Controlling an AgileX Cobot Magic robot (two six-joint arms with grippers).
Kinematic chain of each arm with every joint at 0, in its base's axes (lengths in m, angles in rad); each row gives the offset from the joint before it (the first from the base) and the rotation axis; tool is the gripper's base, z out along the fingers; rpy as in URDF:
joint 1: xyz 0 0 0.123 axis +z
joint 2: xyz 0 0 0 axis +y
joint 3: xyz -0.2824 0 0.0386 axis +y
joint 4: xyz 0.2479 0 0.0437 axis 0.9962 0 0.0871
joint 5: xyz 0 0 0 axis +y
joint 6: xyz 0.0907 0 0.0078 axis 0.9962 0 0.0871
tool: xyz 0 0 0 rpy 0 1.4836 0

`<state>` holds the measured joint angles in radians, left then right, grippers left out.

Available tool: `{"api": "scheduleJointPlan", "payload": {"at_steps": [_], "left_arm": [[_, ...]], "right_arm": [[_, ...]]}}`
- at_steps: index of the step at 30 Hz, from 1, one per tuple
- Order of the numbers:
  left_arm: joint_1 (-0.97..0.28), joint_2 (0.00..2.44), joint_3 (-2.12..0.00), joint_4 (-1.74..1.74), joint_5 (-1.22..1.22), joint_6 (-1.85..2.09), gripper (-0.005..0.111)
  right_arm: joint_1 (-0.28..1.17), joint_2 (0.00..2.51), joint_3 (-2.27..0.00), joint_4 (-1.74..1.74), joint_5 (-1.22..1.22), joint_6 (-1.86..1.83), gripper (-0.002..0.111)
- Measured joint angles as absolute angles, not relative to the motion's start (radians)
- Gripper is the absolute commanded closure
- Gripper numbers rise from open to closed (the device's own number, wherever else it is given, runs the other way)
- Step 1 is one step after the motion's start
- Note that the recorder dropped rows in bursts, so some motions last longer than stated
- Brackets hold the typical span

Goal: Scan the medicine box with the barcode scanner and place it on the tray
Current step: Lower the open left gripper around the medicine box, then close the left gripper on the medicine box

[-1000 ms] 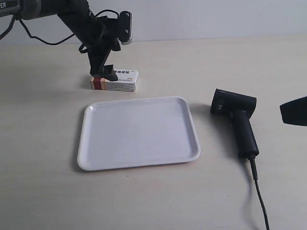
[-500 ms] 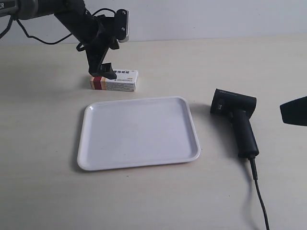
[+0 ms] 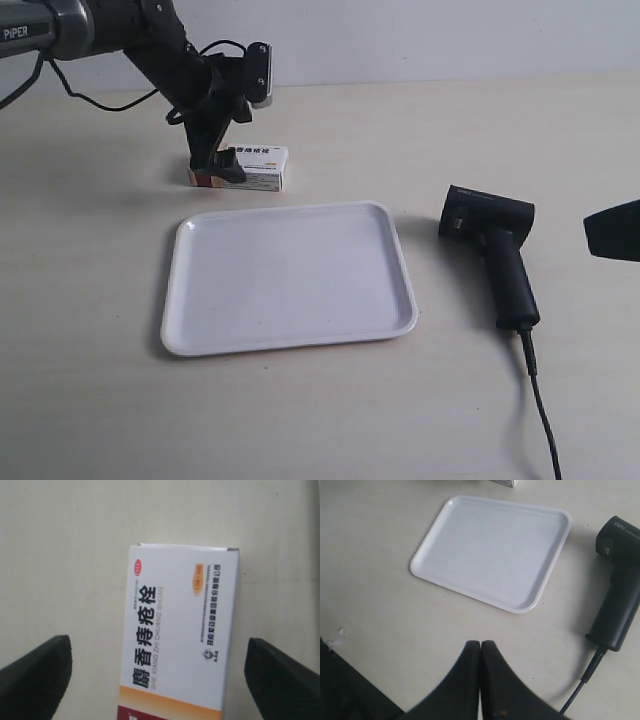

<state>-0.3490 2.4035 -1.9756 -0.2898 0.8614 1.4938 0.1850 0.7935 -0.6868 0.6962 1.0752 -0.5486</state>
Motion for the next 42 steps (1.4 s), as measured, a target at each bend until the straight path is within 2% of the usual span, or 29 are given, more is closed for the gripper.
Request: {"api": "scheduleJointPlan", "payload": {"at_steps": [42], "left_arm": [[-0.32,2.46,-1.98,-0.39,0.807,1.512,0.018]], "right_arm": [[0.185,0.793,-0.687,0.696,1.071,-0.553,0.108]]}}
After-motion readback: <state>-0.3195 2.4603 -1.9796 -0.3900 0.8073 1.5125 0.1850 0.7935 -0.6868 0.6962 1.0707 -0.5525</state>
